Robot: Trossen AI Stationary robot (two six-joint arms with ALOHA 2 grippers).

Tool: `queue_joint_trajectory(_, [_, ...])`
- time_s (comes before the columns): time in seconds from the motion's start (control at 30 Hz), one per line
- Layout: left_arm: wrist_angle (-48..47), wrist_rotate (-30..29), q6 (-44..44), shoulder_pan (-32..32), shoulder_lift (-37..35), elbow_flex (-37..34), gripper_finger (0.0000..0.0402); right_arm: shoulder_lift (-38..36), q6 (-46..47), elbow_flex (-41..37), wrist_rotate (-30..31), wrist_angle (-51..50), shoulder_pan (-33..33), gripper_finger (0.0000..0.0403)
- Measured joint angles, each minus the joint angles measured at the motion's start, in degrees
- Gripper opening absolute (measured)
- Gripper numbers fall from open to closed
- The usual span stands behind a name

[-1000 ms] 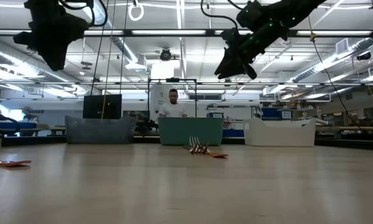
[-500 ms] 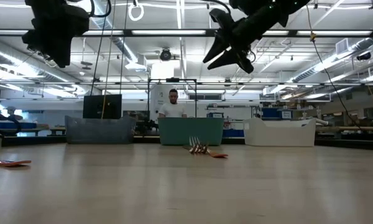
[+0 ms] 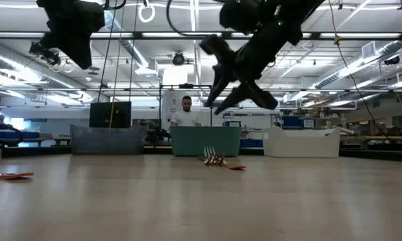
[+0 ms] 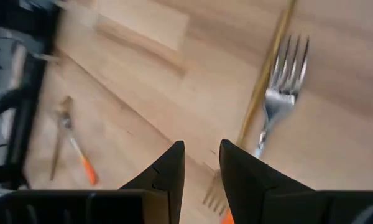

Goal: Sort silverware by color (type)
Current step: Put the orange fork into the white bin

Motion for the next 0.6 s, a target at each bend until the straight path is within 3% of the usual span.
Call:
queue_joint_trajectory(0.3, [1.4,0.0,3.7,0.0,0.0,0.0,0.0094,8.8,5.8,0.0,0.0,3.0,3.5,0.0107])
queue_joint_trajectory(0.6, [1.4,0.0,4.3,0.0,0.0,0.0,0.0094,8.0,5.6,0.1,4.8,1.5,3.1,0.0107])
